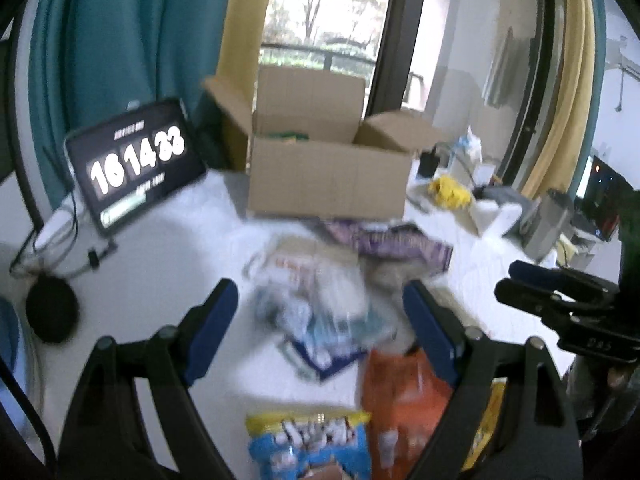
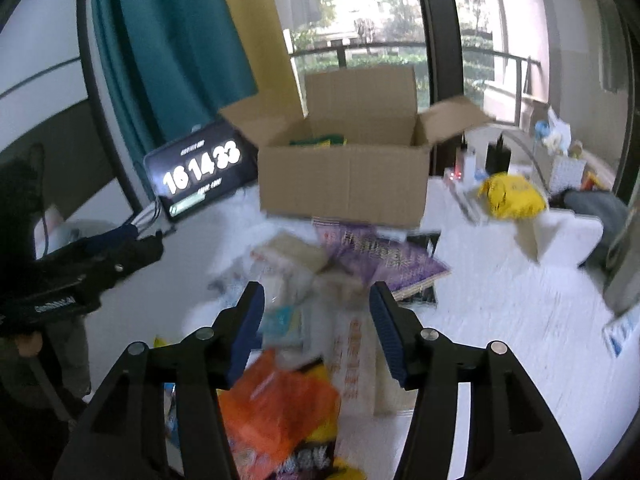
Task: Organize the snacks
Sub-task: 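Withdraw both grippers from the box toward the remaining snacks, then grasp the orange bag with the right gripper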
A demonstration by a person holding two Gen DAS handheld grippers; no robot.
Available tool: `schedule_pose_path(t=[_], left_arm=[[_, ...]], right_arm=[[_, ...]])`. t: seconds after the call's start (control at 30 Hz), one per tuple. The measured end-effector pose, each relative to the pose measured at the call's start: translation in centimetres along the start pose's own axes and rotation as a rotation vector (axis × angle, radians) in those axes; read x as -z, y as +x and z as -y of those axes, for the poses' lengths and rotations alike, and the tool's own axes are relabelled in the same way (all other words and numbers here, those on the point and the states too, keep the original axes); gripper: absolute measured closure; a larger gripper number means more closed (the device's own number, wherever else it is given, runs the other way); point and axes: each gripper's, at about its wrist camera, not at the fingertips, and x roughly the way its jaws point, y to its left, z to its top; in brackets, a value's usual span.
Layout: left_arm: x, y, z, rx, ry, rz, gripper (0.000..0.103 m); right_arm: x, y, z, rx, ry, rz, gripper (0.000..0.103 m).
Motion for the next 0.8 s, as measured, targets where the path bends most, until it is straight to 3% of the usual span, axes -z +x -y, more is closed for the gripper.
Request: schedule_pose_path(t=[0.47, 0.73, 0.8], left_arm=[[8.9, 1.1, -2.0, -0.035, -0.096, -0.214, 0.017], [11.2, 3.5, -0.9, 0.014, -0.049, -0.321, 0.007], [11.4, 3.6, -0.2, -0.02, -0.006, -0.299, 0.006]], right_arm=[[8.5, 2.1, -2.1, -0.069, 0.044, -0.223, 0.043], [9.6, 4.3, -2.6, -0.066, 0.046, -0.266, 0.027], [9.5, 5.0, -2.8, -0.06, 0.042, -0.267, 0.022]])
